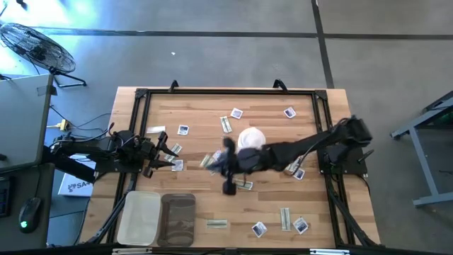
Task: Pick & Place First Aid Supplies
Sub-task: Put the bandage into the black transparent bin
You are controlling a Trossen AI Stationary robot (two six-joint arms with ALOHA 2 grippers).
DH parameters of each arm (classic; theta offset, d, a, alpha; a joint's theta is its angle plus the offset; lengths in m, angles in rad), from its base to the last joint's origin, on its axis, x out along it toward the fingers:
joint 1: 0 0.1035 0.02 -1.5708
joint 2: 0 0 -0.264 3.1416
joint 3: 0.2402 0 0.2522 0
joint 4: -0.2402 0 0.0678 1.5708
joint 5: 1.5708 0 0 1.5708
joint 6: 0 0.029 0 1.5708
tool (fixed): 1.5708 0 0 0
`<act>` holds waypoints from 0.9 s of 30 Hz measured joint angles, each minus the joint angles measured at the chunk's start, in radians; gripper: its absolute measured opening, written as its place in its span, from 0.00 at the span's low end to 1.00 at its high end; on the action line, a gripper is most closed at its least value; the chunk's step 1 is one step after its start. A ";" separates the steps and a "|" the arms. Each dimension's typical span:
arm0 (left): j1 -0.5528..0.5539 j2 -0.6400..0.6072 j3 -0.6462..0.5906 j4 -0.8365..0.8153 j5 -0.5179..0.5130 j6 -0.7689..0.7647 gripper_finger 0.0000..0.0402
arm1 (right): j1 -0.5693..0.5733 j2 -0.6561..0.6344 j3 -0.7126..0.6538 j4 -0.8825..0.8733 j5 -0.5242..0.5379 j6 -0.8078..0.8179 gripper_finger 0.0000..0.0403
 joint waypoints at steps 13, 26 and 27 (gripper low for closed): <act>0.000 0.000 0.000 0.000 0.000 0.000 0.38 | 0.151 0.480 0.459 0.034 -0.177 -0.010 0.00; 0.000 0.000 0.000 0.000 0.000 0.000 0.38 | 0.161 0.779 0.845 -0.201 -0.256 -0.085 0.00; 0.000 0.000 0.000 0.000 0.000 0.000 0.38 | 0.159 0.779 0.834 -0.210 -0.246 -0.100 0.00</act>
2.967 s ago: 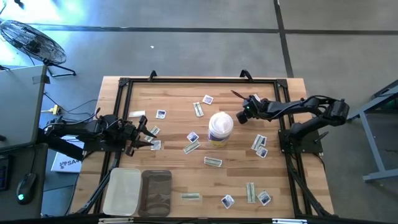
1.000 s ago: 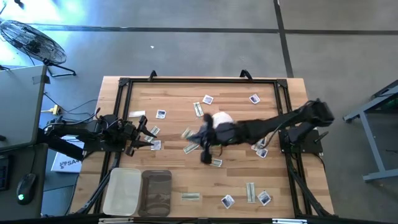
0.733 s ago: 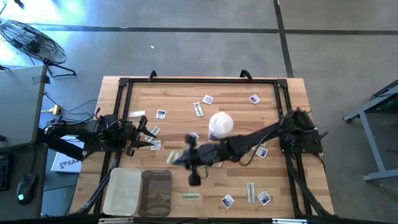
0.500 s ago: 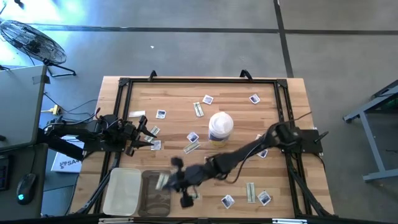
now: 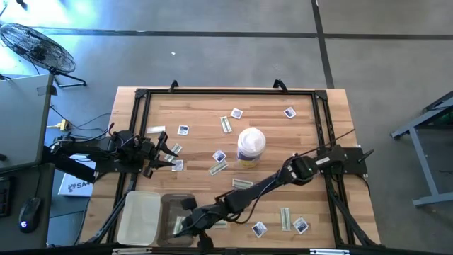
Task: Pick & Place First Aid Supplies
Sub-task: Put the bandage into the black transparent bin
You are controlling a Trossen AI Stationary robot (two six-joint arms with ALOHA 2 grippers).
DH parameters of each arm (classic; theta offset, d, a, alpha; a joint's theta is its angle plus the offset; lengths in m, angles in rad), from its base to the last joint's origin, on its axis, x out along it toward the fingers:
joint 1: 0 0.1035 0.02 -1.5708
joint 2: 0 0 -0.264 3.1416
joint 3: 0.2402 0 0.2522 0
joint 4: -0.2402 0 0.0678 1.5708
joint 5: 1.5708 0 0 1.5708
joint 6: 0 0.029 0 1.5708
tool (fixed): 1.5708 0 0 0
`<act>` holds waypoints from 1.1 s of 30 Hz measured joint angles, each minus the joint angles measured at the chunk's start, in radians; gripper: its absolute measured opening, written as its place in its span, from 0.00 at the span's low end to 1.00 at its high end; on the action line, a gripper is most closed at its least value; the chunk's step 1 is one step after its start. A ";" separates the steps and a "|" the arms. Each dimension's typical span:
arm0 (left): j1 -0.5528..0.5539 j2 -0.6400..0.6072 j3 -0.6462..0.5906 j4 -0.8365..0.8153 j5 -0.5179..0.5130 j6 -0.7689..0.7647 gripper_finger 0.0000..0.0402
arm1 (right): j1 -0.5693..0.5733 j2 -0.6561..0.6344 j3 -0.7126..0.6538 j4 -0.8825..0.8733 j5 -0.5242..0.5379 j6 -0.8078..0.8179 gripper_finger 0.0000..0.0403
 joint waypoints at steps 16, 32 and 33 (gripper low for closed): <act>0.000 0.000 0.000 0.000 0.000 0.000 0.38 | -0.061 0.000 -0.090 -0.036 0.042 0.046 0.08; 0.000 0.000 0.000 0.001 0.000 0.000 0.38 | -0.037 -0.230 -0.088 -0.430 0.161 0.038 0.21; 0.000 0.000 0.000 0.000 0.000 0.000 0.38 | -0.030 -0.245 -0.088 -0.513 0.195 0.059 0.21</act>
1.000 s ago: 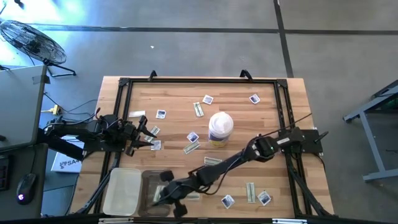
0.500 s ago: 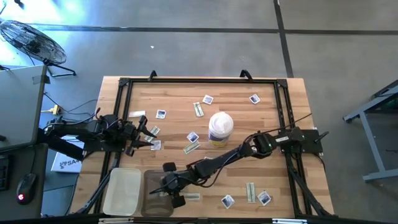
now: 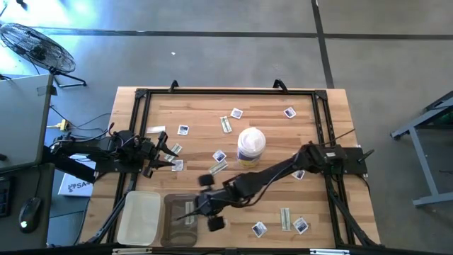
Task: Pick & Place First Aid Supplies
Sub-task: Put the bandage into the black transparent bin
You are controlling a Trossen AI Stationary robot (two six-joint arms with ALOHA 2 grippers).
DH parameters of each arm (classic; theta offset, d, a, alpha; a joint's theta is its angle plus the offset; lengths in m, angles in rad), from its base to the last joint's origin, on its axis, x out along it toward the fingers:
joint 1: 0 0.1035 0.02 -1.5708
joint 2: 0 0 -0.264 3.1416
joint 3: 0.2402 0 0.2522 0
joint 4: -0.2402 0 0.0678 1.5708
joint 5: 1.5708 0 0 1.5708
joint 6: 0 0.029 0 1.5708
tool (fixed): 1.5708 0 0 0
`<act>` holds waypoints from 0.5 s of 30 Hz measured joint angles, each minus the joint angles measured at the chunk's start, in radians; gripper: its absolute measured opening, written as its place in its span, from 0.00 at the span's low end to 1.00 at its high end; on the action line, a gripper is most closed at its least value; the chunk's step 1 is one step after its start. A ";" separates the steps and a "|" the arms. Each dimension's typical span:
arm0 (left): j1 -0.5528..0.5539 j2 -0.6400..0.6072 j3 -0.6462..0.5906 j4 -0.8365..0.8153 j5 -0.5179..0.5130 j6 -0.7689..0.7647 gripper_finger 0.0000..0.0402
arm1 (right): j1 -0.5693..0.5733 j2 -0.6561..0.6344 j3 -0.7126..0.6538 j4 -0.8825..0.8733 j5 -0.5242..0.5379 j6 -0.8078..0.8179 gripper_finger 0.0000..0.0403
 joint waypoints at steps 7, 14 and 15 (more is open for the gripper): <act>0.000 0.000 0.000 0.000 0.000 0.000 0.38 | 0.039 -0.017 -0.013 -0.476 0.166 0.309 0.21; 0.000 0.000 0.000 0.000 0.000 0.000 0.38 | 0.062 -0.016 -0.218 -0.463 0.201 0.598 0.21; 0.000 0.000 0.000 0.000 0.000 0.000 0.38 | 0.062 -0.016 -0.246 -0.451 0.199 0.620 0.21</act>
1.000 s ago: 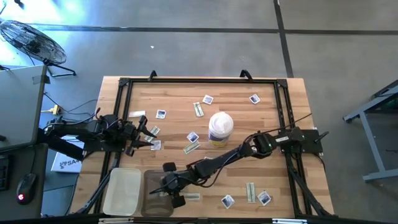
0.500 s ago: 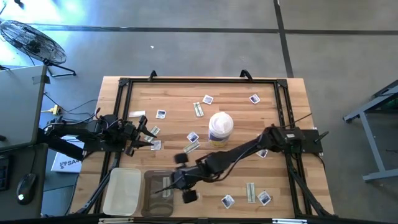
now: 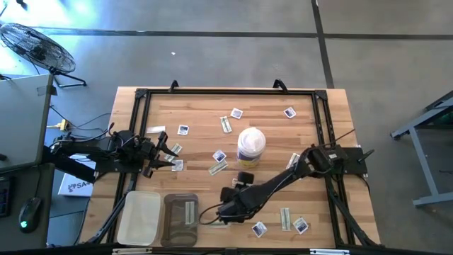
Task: Pick & Place First Aid Supplies
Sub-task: Put the bandage into the black transparent bin
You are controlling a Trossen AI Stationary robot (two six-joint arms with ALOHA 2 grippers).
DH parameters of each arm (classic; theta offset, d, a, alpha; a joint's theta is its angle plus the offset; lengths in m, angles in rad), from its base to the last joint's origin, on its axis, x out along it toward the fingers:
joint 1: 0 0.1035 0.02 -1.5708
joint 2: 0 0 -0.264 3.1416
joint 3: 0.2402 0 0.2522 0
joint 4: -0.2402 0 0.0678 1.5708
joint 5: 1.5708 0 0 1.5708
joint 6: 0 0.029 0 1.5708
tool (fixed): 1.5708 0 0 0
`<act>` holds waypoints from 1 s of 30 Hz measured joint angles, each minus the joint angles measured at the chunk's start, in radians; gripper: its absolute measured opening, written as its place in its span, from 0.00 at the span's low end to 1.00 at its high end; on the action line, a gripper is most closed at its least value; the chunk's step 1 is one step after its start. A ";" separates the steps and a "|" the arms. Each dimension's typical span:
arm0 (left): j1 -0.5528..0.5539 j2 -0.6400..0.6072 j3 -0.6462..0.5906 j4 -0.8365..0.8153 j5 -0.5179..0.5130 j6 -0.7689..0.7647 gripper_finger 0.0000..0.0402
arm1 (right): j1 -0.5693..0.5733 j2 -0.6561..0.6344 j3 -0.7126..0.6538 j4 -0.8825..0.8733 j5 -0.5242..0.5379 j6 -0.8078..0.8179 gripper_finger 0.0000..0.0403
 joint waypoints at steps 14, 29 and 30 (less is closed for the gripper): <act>0.000 0.000 0.000 0.000 0.000 0.000 0.38 | -0.081 -0.002 -0.136 0.188 0.019 0.044 0.21; 0.000 0.000 0.000 0.000 0.000 0.000 0.38 | -0.123 0.003 -0.136 0.188 -0.107 0.106 0.19; 0.000 0.000 0.000 0.000 0.000 0.000 0.38 | -0.123 0.005 -0.136 0.189 -0.110 0.106 0.18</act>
